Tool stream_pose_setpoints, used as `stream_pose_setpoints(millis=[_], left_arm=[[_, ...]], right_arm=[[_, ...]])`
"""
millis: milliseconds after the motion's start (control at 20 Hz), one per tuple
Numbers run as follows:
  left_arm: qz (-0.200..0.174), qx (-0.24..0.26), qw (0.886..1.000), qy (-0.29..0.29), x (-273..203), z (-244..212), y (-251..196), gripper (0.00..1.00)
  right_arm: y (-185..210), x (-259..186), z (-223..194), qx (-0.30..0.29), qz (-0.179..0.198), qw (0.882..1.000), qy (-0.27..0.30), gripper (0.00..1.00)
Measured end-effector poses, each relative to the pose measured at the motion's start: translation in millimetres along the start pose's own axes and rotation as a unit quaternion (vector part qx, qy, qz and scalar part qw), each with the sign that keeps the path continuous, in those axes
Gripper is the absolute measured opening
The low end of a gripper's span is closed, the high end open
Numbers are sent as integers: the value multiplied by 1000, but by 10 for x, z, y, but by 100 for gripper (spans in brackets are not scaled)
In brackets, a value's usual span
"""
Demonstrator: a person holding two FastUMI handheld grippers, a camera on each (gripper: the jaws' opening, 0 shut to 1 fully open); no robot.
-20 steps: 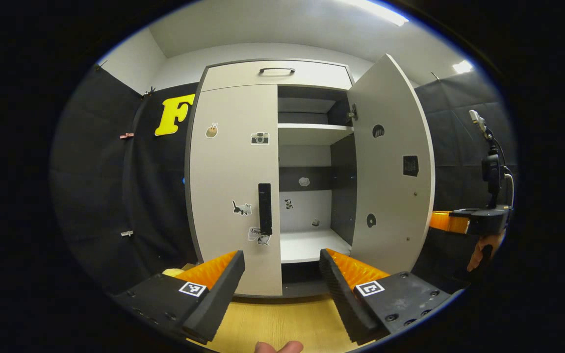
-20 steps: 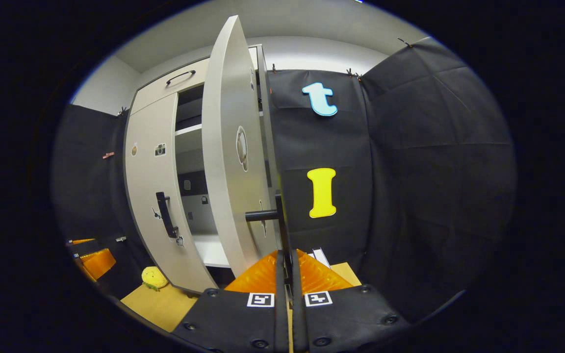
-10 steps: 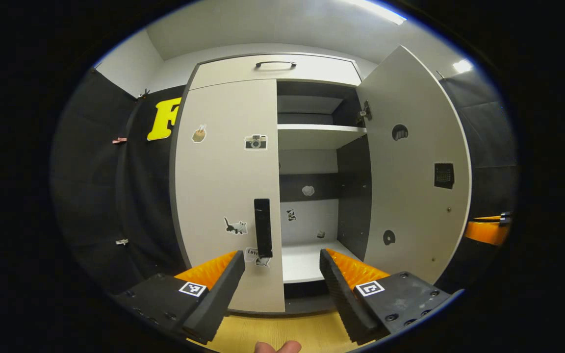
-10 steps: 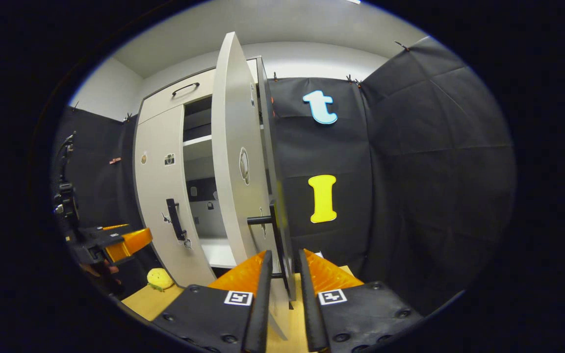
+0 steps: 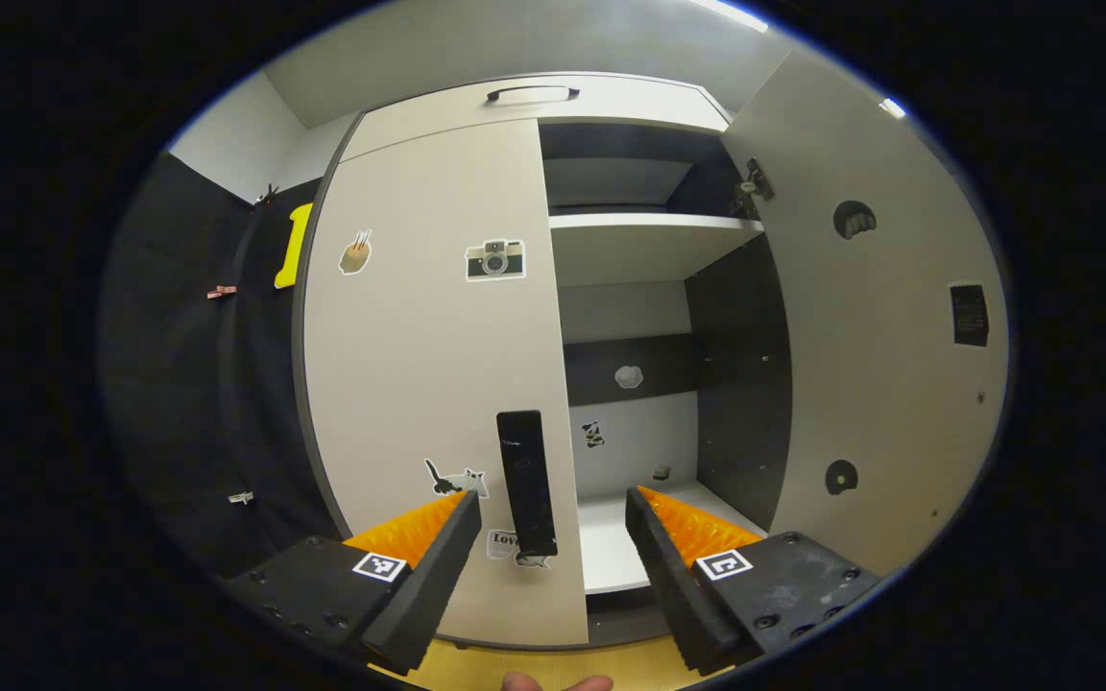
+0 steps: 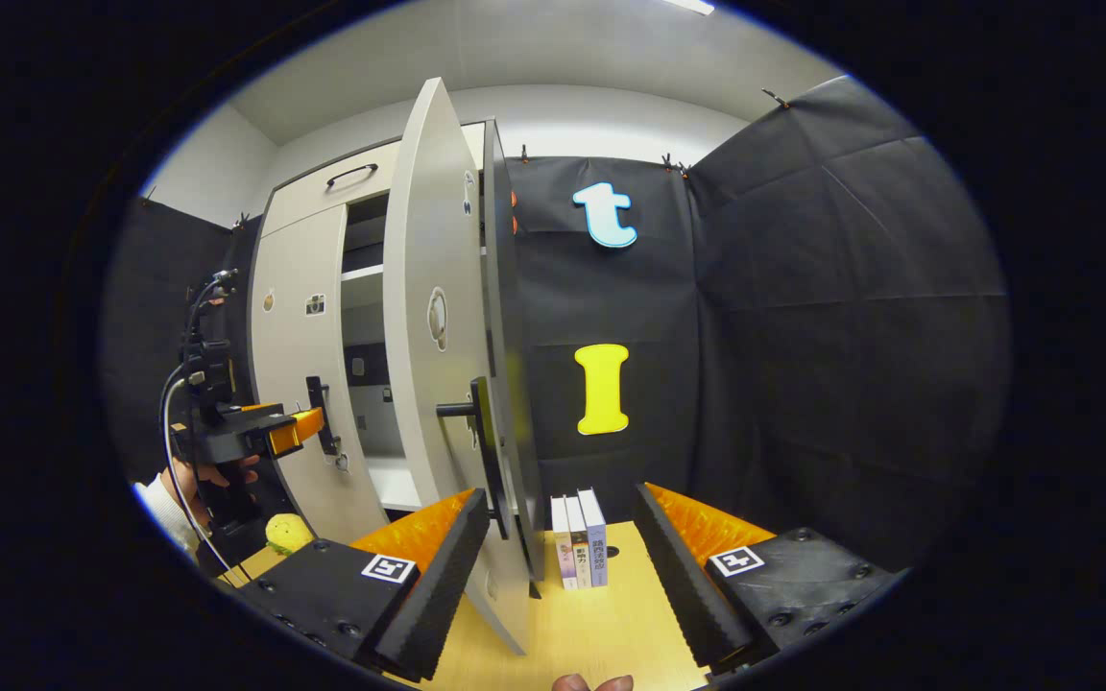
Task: Open the right door of the double-door shoe cabinet with the right hand, and open the left door with the left hand.
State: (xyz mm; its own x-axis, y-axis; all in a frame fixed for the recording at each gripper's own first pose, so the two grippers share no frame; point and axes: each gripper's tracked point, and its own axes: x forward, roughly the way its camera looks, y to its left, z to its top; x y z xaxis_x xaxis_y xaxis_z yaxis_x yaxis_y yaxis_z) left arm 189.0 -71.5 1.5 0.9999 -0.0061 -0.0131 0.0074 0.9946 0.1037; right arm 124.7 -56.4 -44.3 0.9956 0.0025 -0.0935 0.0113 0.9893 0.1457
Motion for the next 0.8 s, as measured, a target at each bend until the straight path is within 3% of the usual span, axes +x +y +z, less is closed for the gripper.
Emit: stream_pose_setpoints(millis=[150,300,400,450,550,800], left_arm=[[9,-3,1000,2,202,-59,46,93],[3,-16,1000,4,383,-95,34,75],[6,-16,1000,6,485,-121,61,70],[13,-13,1000,8,533,-141,94,69],[23,-14,1000,12,618,-184,141,66],[32,-31,999,15,732,-211,177,40]], right_arm=[[-87,21,-5,2,-9,1000,1,95],[-179,44,24,-5,-21,1000,-4,95],[-228,65,47,-14,-26,1000,-10,95],[-236,68,55,-17,-27,999,-11,100],[-266,77,76,-22,-29,999,-15,95],[-324,88,133,-22,-36,999,-30,95]])
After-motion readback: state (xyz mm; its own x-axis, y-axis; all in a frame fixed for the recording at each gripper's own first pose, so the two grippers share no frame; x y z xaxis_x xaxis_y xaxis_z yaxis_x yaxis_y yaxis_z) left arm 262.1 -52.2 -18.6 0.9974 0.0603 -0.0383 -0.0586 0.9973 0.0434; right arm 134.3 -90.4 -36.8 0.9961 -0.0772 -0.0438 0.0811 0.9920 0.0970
